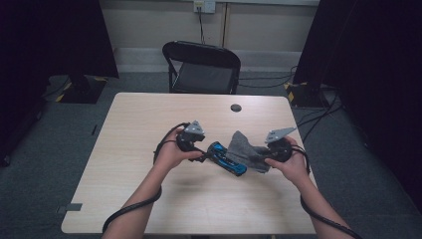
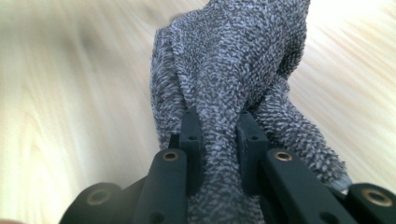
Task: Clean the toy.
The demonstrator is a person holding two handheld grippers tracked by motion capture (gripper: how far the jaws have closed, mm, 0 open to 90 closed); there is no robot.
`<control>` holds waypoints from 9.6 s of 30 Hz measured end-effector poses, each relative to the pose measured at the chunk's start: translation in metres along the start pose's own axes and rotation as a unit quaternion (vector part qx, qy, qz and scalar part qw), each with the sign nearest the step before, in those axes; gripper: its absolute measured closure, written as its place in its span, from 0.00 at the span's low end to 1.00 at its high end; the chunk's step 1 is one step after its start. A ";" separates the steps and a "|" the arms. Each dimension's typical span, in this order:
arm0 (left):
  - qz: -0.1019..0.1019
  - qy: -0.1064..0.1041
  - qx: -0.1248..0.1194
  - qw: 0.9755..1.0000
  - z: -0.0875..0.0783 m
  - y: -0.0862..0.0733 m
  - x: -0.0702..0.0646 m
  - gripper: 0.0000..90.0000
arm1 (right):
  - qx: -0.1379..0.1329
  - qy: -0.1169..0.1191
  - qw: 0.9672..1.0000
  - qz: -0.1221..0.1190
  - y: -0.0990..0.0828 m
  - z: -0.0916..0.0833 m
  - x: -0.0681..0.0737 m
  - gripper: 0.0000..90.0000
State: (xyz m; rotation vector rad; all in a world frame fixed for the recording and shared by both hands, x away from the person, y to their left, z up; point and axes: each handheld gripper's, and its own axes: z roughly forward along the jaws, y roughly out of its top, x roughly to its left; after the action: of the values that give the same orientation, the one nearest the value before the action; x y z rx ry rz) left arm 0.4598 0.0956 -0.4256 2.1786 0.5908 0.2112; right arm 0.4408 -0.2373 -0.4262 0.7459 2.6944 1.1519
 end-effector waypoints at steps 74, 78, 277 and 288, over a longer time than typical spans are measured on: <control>0.006 0.007 0.002 1.000 -0.051 -0.105 -0.012 0.29 | 0.043 -0.055 0.998 0.007 0.049 0.150 0.017 0.23; 0.005 0.009 0.001 1.000 -0.051 -0.106 -0.012 0.29 | 0.030 -0.055 0.998 0.007 0.046 0.148 0.016 0.28; -0.099 -0.019 -0.029 0.994 0.008 -0.022 -0.034 0.84 | -0.113 -0.063 0.990 0.051 0.122 0.058 0.026 0.29; -0.136 0.049 -0.069 0.987 -0.032 -0.012 0.011 0.84 | -0.114 -0.054 0.991 0.040 0.107 0.050 0.031 0.29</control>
State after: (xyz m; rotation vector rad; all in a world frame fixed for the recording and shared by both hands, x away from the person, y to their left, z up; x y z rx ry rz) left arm 0.4539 0.1298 -0.4152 1.9390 0.8953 0.2056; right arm 0.4702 -0.1266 -0.3836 0.8584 2.4133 1.3664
